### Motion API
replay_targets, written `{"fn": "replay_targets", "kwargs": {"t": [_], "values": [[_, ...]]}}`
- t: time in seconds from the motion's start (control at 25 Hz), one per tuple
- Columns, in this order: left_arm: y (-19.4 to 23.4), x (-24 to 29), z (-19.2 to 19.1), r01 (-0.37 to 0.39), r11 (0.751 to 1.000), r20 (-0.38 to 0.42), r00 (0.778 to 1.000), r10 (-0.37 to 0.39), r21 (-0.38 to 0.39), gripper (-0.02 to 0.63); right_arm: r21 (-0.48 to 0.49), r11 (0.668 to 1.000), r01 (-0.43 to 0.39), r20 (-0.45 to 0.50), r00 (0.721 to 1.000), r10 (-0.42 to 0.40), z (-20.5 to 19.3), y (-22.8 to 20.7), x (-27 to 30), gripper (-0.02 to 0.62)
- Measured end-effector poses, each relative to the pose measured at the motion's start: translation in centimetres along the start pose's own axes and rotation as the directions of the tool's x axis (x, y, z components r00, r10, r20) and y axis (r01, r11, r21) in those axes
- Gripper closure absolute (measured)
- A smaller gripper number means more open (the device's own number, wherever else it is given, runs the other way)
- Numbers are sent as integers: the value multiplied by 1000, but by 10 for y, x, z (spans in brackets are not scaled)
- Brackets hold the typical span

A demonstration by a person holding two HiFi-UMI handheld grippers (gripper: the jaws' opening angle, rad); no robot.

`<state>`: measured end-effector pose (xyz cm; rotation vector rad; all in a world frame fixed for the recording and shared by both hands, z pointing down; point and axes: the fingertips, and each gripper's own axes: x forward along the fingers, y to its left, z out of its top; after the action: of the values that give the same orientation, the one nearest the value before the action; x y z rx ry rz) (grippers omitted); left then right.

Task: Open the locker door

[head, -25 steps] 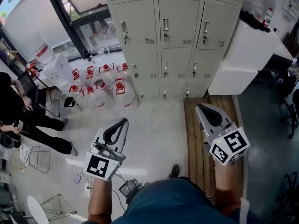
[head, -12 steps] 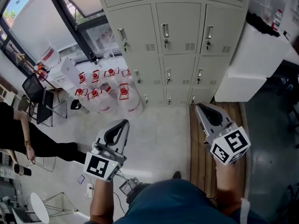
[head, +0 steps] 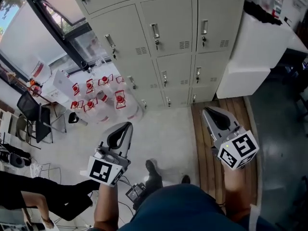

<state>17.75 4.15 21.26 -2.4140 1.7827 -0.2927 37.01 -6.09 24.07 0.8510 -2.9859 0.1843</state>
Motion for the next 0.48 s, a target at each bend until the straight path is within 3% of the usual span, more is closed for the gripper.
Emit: {"fn": "replay_targets", "kwargs": {"t": [0.48], "values": [[107, 68, -12, 188, 982, 86, 979, -186, -23, 589, -13, 977, 213, -29, 976, -214, 14, -1, 68, 557]]}}
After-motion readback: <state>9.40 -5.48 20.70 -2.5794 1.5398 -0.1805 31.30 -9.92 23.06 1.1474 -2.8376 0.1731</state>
